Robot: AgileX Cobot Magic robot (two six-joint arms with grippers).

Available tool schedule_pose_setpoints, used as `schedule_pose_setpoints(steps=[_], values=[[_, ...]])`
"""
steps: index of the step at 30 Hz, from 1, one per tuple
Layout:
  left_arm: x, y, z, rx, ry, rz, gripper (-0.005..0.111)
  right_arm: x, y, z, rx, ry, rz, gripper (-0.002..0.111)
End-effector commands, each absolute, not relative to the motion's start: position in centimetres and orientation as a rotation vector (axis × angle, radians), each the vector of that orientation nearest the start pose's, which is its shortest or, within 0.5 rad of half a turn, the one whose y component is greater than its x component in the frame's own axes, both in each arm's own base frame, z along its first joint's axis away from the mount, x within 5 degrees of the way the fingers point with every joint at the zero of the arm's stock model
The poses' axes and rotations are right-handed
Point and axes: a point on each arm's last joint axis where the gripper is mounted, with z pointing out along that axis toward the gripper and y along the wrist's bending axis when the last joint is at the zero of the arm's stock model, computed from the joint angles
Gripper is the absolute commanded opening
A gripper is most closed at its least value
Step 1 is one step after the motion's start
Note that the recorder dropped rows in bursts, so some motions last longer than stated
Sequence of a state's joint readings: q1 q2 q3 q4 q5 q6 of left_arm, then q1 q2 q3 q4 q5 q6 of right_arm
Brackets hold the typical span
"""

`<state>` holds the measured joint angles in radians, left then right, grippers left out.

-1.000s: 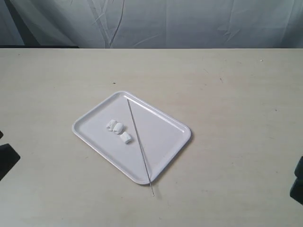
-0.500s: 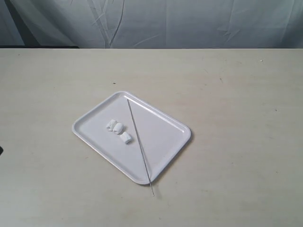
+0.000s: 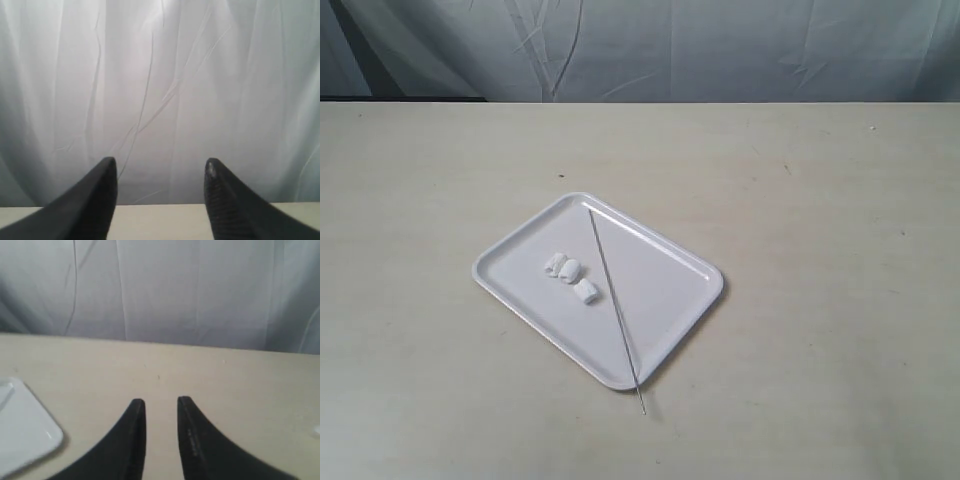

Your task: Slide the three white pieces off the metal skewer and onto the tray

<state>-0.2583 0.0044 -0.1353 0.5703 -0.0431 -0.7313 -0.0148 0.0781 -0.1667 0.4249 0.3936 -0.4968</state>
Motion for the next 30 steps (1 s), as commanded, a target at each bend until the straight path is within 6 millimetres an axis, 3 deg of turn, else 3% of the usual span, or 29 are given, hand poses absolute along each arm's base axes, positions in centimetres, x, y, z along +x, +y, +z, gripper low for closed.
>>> schedule_pose_setpoints(steps=[1,5,9,10,13,17,25,30], values=[[4.7,-1.0,24.9,0.137,1.436,-0.224,0.037,5.2,0.6,22.1,-0.172,1.837,-0.038,0.023],[4.8,-1.0,23.3,0.237,1.593,-0.081,0.016,5.3,0.3,21.9,-0.118,1.834,-0.048,0.023],[4.7,-1.1,22.4,0.300,1.681,-0.016,0.000,5.2,0.1,19.3,-0.037,1.830,-0.030,0.023],[4.7,-1.1,22.3,0.285,1.690,-0.013,0.000,5.3,0.1,18.1,-0.002,1.845,-0.004,0.023],[4.7,-0.9,22.0,0.246,1.725,0.014,0.000,5.5,-0.1,18.8,0.023,1.767,-0.003,0.023],[4.7,-0.7,21.5,0.188,1.773,0.019,0.000,5.4,-0.1,18.4,0.011,1.802,-0.020,0.023],[5.1,-0.7,18.9,-0.101,1.859,-0.172,0.000,5.4,-0.1,18.4,0.016,1.804,-0.022,0.023],[5.2,-0.7,17.8,-0.143,1.889,-0.190,0.000,5.4,-0.1,18.4,0.016,1.808,-0.022,0.023]])
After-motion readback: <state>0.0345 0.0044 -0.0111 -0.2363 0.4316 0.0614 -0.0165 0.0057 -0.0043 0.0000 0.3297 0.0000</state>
